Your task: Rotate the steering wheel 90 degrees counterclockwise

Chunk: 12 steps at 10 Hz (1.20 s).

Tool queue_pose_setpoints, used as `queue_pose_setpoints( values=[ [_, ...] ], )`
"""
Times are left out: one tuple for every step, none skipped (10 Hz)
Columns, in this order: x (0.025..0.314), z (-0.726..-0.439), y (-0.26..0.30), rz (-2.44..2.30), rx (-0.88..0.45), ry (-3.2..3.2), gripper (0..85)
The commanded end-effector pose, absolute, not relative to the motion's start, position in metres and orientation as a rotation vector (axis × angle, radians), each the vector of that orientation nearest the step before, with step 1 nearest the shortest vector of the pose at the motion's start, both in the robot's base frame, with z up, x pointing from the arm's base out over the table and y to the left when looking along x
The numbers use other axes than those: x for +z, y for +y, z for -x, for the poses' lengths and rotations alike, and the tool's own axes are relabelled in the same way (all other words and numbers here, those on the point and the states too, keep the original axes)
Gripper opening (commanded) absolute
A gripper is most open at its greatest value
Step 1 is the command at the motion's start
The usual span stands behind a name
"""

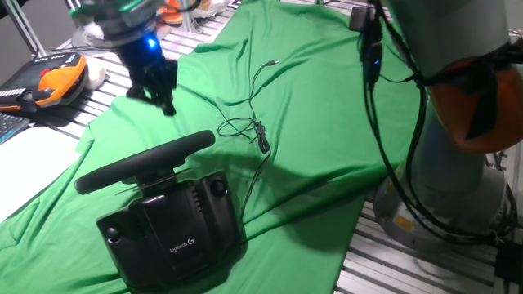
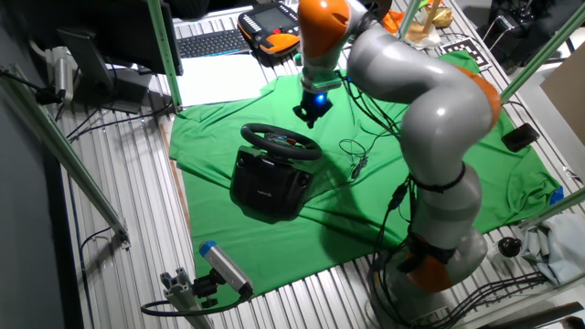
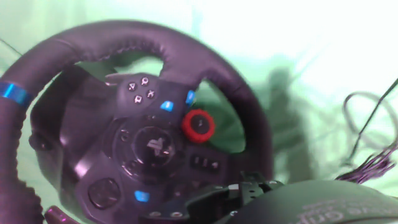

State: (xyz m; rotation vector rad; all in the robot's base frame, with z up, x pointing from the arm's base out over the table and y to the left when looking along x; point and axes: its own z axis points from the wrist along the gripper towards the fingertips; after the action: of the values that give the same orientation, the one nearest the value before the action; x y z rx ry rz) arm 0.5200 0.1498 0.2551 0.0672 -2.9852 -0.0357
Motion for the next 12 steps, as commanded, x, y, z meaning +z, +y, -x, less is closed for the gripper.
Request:
queue_pose_setpoints(
  values=[
    [0.255,-0.520,0.143,-0.071,-0.055,-3.008,0.0],
    [0.252,-0.520,0.136,-0.082,-0.074,-3.029,0.0],
    [0.250,-0.520,0.127,-0.115,-0.087,-3.047,0.0],
    [0.245,-0.517,0.119,-0.188,-0.073,-3.083,0.0],
    [0.241,-0.513,0.110,-0.206,-0.126,-3.085,0.0],
    [0.238,-0.512,0.106,-0.206,-0.152,-3.079,0.0],
    [0.238,-0.512,0.106,-0.206,-0.136,-3.079,0.0],
    [0.239,-0.513,0.109,-0.199,-0.129,-3.075,0.0],
    [0.238,-0.514,0.110,-0.201,-0.131,-3.072,0.0],
    [0.238,-0.514,0.111,-0.201,-0.139,-3.063,0.0],
    [0.238,-0.514,0.113,-0.204,-0.148,-3.058,0.0],
    [0.239,-0.515,0.113,-0.204,-0.144,-3.059,0.0]
  ],
)
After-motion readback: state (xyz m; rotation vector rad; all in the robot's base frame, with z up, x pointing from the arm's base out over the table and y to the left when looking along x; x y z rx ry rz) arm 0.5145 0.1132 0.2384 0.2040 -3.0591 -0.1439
